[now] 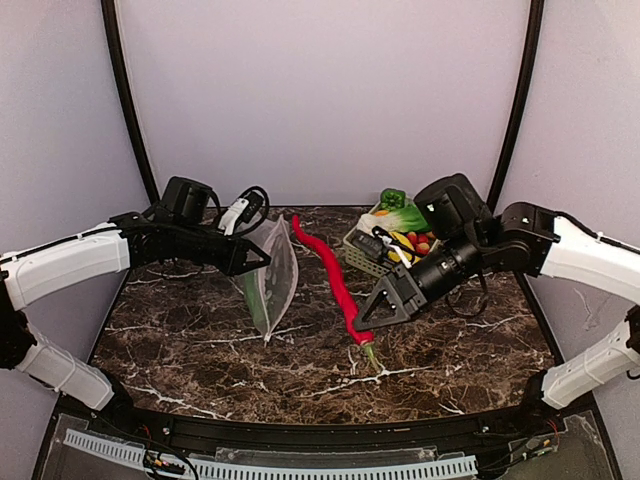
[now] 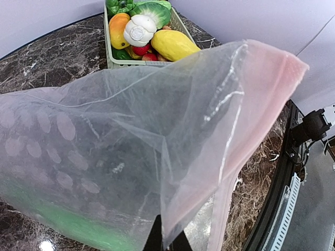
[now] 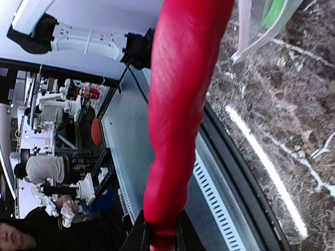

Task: Place the food in the zip-top bag and seal the zipper
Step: Place the fake vegetable in the zipper food storage bag.

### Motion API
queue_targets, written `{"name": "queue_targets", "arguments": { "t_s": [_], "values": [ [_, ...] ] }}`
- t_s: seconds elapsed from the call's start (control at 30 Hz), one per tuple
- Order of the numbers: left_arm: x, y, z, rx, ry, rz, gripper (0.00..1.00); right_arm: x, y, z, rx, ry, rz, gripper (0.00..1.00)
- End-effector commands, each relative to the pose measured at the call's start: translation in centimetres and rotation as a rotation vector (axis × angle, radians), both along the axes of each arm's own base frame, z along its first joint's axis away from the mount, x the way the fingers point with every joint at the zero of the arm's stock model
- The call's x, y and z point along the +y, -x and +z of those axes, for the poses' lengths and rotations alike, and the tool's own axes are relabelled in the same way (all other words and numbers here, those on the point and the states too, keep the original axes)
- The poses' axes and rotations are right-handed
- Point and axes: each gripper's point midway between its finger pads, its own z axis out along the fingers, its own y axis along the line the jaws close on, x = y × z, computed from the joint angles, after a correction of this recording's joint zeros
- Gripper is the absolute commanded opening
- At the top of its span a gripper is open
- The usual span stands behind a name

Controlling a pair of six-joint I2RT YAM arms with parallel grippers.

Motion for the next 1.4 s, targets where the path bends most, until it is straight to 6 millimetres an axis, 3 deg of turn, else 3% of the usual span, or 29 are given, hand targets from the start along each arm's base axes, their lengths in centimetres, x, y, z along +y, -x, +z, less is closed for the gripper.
{"name": "queue_targets", "arguments": {
  "t_s": [0.0,0.17,0.43,0.6,0.77,0.97,1.37],
  "values": [
    [0.3,-0.1,-0.8,-0.003,-0.025,0.01,0.01,0.6,4.3,-0.6,0.104,0.046,0.114,0.13],
    [0.3,-0.1,-0.7,-0.003,-0.025,0.011,0.01,1.1,5.5,-2.6,0.166,0.105,0.135,0.13],
    [-0.1,0.4,-0.3,-0.003,0.002,-0.018,0.01,4.3,3.0,-5.4,0.202,0.162,0.057,0.13],
    [-0.2,0.6,0.0,-0.004,0.014,-0.03,0.01,5.1,0.4,-6.6,0.229,0.179,-0.018,0.13],
    [-0.5,0.9,0.4,-0.004,0.03,-0.051,0.01,6.1,-3.0,-5.9,0.195,0.132,-0.099,0.13],
    [-1.3,1.9,0.7,0.002,0.054,-0.109,0.01,8.1,-5.5,-5.3,0.145,0.104,-0.102,0.13],
    [-3.3,4.7,0.8,-0.009,0.041,-0.233,0.01,9.7,-12.0,-6.2,-0.004,0.181,-0.22,0.13]
  ]
}}
